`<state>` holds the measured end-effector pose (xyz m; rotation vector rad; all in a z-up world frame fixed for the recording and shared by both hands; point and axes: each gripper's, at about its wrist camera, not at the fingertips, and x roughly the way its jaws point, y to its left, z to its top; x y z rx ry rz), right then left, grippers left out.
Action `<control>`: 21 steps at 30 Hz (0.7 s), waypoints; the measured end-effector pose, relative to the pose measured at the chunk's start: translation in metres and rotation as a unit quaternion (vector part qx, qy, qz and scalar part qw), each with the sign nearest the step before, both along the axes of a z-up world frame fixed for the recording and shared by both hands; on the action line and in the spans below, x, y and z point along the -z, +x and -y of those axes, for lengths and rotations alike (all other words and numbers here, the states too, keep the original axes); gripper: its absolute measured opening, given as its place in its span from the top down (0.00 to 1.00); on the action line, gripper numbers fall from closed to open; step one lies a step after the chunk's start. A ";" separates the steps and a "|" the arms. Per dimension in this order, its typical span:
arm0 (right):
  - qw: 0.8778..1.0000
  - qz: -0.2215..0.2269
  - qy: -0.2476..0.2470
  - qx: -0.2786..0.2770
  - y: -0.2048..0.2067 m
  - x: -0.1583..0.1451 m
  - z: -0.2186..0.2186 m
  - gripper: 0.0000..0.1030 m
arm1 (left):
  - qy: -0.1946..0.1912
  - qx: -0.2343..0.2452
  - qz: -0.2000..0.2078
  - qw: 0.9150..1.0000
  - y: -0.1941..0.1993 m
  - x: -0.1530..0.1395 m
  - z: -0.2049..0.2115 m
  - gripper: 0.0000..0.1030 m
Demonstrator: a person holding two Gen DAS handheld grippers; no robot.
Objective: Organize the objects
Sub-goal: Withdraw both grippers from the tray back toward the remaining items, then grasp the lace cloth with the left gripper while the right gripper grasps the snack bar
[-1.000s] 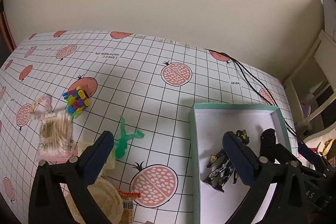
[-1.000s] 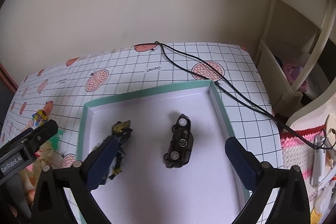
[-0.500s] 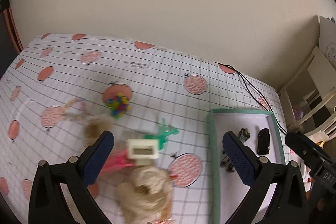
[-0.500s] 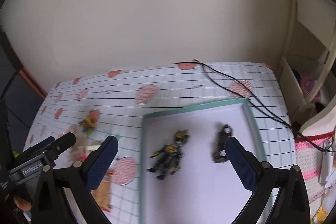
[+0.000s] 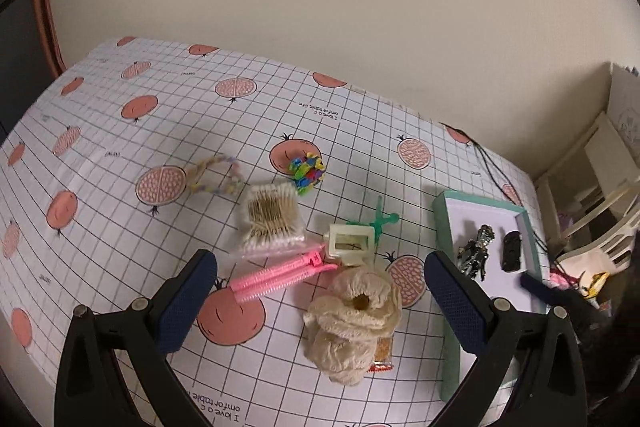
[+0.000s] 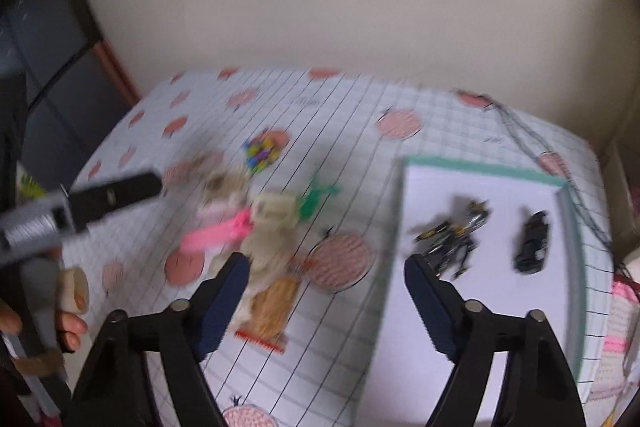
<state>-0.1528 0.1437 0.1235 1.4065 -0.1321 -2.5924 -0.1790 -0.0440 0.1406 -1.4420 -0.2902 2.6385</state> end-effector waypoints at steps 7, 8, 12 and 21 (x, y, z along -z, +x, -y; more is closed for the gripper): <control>0.998 0.065 0.012 -0.025 0.000 0.052 0.022 0.38 | -0.001 0.015 0.037 0.999 0.010 0.033 -0.005 0.00; 0.997 0.073 0.005 -0.025 0.000 0.058 0.024 0.40 | -0.002 0.017 0.043 0.999 0.008 0.038 -0.008 0.00; 0.996 0.084 -0.002 -0.029 0.000 0.067 0.029 0.42 | -0.002 0.025 0.076 0.997 0.004 0.056 -0.018 0.00; 0.995 0.088 0.001 -0.038 -0.003 0.072 0.044 0.47 | -0.011 0.007 0.124 0.992 -0.003 0.083 -0.021 0.00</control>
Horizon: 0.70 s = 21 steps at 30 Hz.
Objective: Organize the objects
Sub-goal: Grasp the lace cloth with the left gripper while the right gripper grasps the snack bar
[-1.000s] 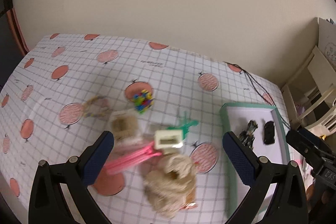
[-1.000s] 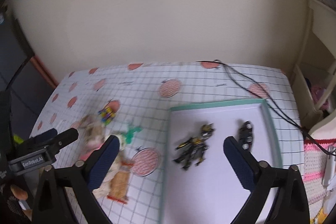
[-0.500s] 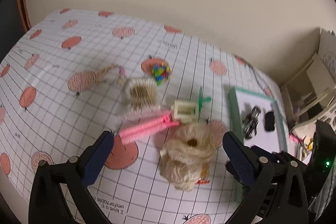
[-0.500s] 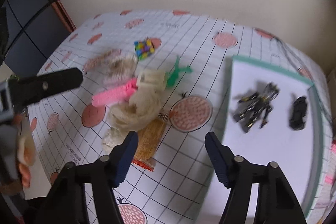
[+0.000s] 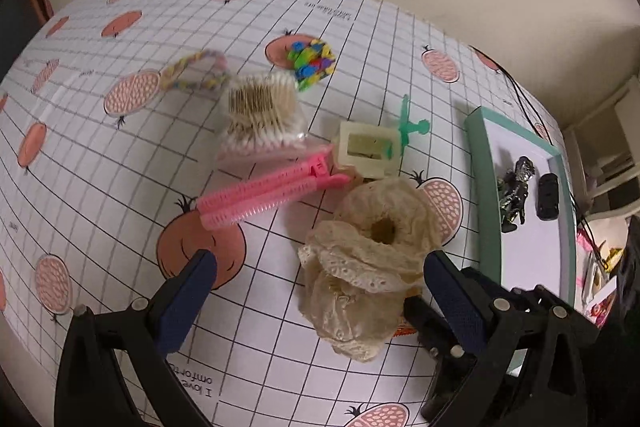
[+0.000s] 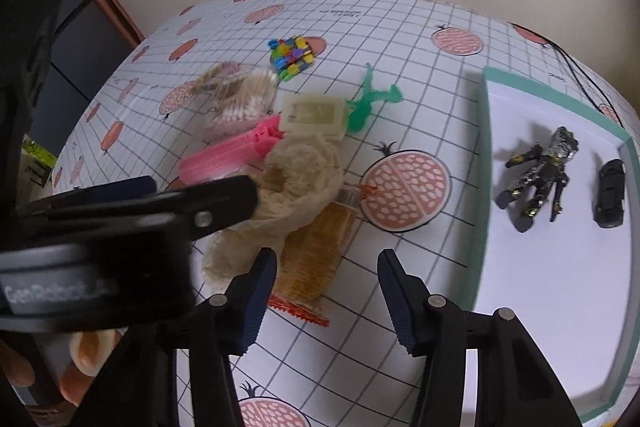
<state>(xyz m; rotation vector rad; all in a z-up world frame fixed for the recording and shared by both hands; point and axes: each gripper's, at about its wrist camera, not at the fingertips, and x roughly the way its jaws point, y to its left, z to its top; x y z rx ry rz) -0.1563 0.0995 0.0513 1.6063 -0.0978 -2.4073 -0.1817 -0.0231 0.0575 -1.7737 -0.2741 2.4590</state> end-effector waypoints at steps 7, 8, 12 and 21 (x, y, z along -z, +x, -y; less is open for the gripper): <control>1.000 0.001 0.015 -0.002 -0.004 0.007 0.008 0.49 | -0.011 0.002 0.012 1.000 -0.002 0.013 -0.002 0.01; 1.000 0.002 0.015 -0.001 -0.005 0.008 0.009 0.49 | -0.012 0.002 0.014 1.000 -0.003 0.015 -0.002 0.01; 1.000 0.005 0.017 -0.002 -0.007 0.012 0.012 0.49 | -0.020 0.001 0.017 1.000 -0.004 0.018 -0.002 0.03; 1.000 0.013 0.020 -0.004 -0.010 0.019 0.017 0.52 | -0.029 -0.002 0.024 0.999 -0.007 0.024 0.001 0.16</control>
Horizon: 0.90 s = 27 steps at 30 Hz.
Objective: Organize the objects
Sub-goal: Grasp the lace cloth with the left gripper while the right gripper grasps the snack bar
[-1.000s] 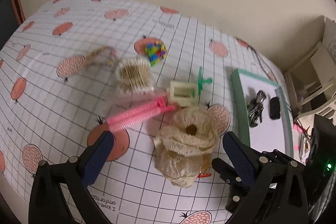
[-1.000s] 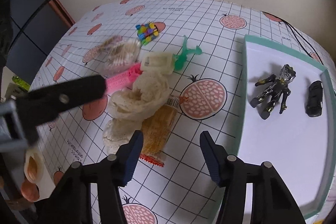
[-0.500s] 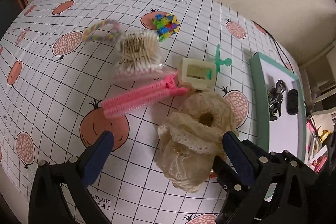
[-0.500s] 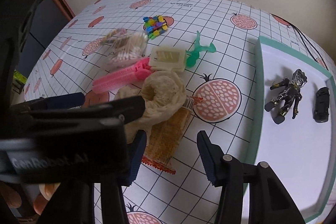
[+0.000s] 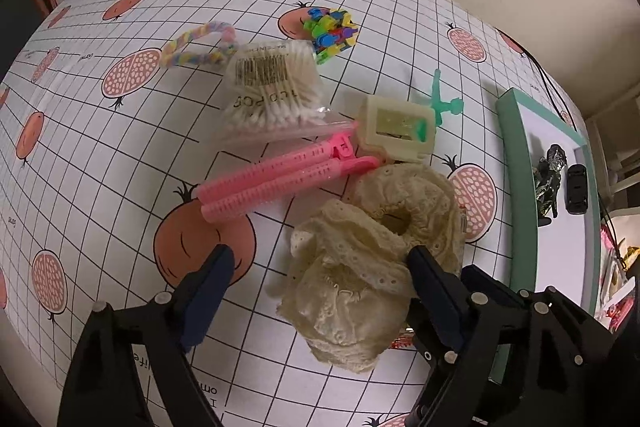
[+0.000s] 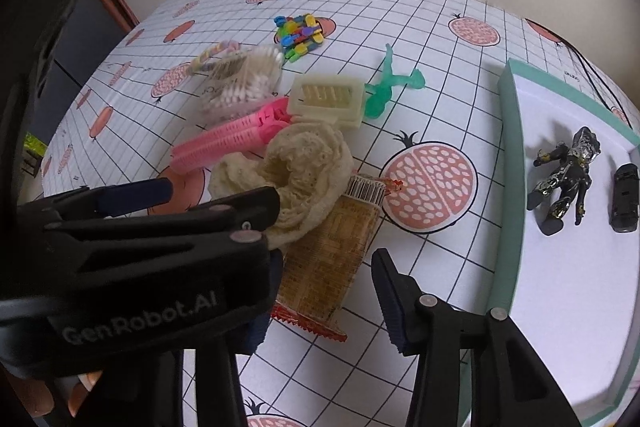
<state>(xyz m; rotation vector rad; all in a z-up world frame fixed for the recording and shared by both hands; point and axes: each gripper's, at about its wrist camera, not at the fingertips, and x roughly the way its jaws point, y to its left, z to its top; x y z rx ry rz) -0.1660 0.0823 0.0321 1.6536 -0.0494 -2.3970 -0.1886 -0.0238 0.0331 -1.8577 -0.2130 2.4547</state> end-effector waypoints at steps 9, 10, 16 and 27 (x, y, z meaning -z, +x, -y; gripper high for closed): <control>1.000 -0.003 0.012 0.004 -0.003 0.001 -0.003 0.55 | -0.002 -0.009 0.011 1.000 -0.001 0.007 0.007 0.29; 1.000 -0.003 0.012 0.009 -0.003 0.001 -0.005 0.55 | -0.002 -0.011 0.012 1.000 -0.001 0.007 0.008 0.31; 1.000 0.004 0.010 0.020 -0.007 0.005 -0.011 0.55 | 0.008 -0.020 0.023 0.999 -0.002 0.013 0.012 0.37; 0.999 0.003 0.006 0.032 -0.010 0.007 -0.017 0.62 | 0.010 -0.015 0.020 1.000 0.000 0.010 0.005 0.60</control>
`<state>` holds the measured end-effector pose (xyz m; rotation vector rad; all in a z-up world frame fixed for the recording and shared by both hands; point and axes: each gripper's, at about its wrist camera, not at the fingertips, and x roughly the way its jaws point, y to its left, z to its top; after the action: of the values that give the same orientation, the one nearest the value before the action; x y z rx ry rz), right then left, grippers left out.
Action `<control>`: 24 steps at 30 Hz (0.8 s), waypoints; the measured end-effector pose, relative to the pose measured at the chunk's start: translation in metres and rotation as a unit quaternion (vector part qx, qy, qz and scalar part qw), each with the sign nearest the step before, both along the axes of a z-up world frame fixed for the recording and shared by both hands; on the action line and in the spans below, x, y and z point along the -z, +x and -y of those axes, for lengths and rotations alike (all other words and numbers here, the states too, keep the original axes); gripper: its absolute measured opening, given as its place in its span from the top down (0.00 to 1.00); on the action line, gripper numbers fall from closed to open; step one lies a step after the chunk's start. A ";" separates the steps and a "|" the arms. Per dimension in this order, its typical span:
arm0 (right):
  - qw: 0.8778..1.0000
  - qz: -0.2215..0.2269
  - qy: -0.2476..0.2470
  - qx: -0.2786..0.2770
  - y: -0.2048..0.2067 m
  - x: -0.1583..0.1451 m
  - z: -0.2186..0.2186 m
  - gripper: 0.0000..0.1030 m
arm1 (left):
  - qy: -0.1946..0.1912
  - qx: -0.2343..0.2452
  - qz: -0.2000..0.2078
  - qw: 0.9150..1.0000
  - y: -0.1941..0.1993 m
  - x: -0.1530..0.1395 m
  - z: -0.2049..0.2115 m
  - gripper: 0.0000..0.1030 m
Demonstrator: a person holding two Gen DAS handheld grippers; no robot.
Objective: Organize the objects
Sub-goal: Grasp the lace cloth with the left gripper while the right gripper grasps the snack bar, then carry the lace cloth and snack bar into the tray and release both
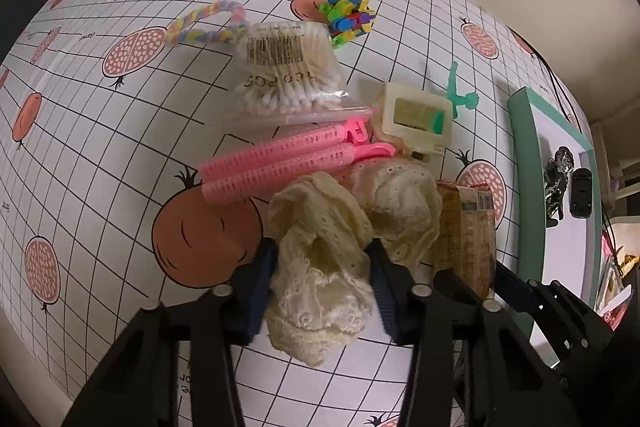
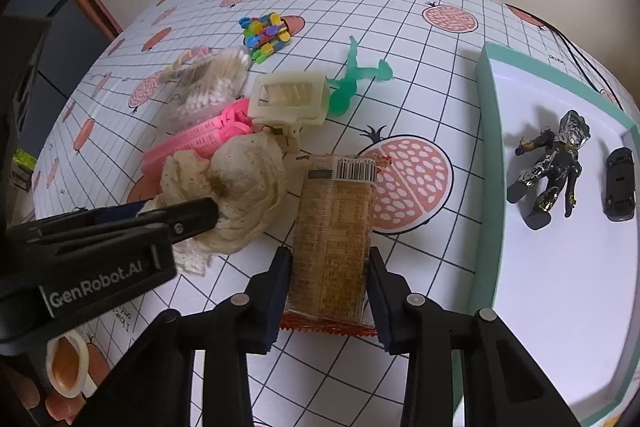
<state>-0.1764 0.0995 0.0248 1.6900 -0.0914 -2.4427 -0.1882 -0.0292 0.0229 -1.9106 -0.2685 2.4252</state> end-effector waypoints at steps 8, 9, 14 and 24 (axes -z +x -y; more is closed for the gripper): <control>0.999 -0.033 -0.006 0.012 0.002 -0.022 -0.009 0.62 | 0.016 0.007 -0.020 1.000 0.003 -0.017 -0.003 0.79; 0.999 -0.038 -0.007 0.014 0.002 -0.024 -0.009 0.62 | 0.019 0.007 -0.029 0.999 0.003 -0.022 -0.003 0.80; 0.998 -0.062 -0.004 0.025 0.004 -0.041 -0.019 0.62 | 0.029 0.008 -0.067 0.997 0.009 -0.048 -0.004 0.80; 0.993 -0.087 -0.001 0.079 0.004 -0.059 -0.066 0.62 | 0.034 0.020 -0.111 0.993 0.007 -0.071 -0.038 0.80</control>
<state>-0.1726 0.1651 0.0842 1.5137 -0.2121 -2.6918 -0.1814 0.0089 0.0941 -1.5863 -0.2946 2.5369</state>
